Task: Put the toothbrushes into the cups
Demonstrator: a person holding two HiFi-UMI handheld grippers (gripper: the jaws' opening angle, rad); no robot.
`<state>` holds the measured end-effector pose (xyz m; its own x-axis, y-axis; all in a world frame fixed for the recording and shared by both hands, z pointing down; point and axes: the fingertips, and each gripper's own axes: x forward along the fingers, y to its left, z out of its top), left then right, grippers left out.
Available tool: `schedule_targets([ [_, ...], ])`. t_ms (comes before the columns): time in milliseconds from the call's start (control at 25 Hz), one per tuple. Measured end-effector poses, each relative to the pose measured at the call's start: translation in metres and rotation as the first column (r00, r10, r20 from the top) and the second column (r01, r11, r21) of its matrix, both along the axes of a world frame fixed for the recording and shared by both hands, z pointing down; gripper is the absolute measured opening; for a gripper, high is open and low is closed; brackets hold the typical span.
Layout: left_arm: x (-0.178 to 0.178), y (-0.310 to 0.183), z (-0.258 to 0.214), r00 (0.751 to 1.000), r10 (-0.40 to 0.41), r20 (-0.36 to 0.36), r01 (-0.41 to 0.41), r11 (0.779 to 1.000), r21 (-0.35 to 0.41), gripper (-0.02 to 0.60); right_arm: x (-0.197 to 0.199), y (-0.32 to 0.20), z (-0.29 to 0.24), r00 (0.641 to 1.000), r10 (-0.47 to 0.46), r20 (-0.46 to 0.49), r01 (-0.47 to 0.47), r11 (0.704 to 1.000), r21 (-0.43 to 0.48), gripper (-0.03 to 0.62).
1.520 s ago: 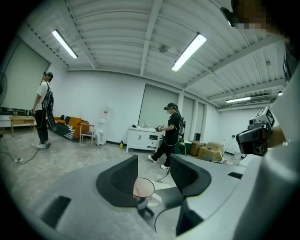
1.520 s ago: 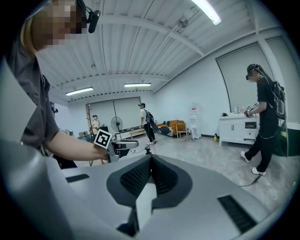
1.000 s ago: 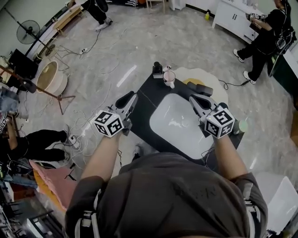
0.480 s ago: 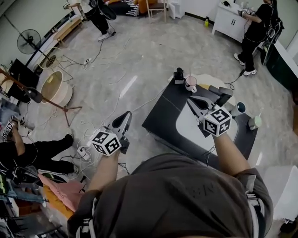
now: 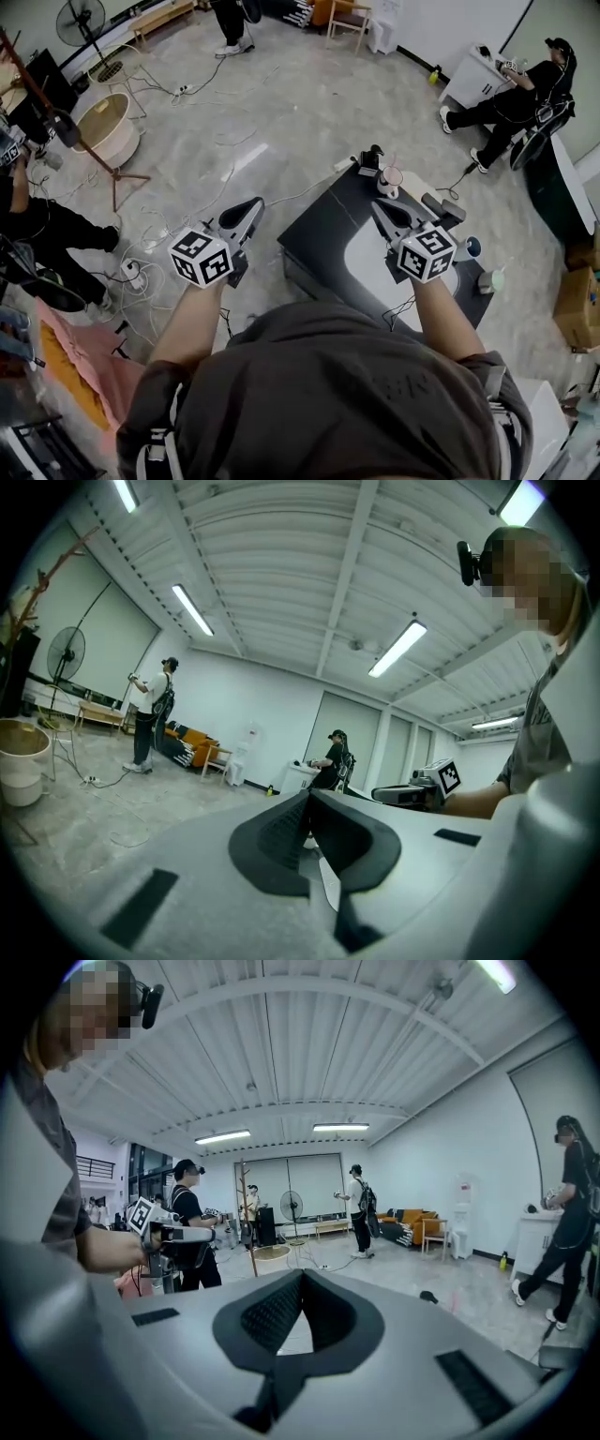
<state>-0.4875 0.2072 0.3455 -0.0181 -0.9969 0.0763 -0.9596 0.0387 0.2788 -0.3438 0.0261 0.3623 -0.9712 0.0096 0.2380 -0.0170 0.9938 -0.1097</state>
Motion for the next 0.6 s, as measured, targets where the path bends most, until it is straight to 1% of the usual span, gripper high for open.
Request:
schedule_targets([
  [160,0.009,-0.004,0.003,1.0,-0.005,-0.025,0.005,1.0,0.007,0.006,0.005,-0.005,0.003,1.0,-0.006,-0.007,0.006,1.0,-0.004,-0.008],
  [400,0.014,-0.006,0.006,1.0,-0.005,-0.02,0.005,1.0,-0.006,0.006,0.009,-0.011,0.007,1.0,0.003,0.0,-0.003,1.0,-0.022,-0.008],
  [600,0.012,-0.01,0.005,1.0,-0.002,-0.024,0.001,1.0,-0.009,0.006,0.006,-0.012,0.007,1.0,-0.006,-0.009,0.006,1.0,-0.007,-0.008],
])
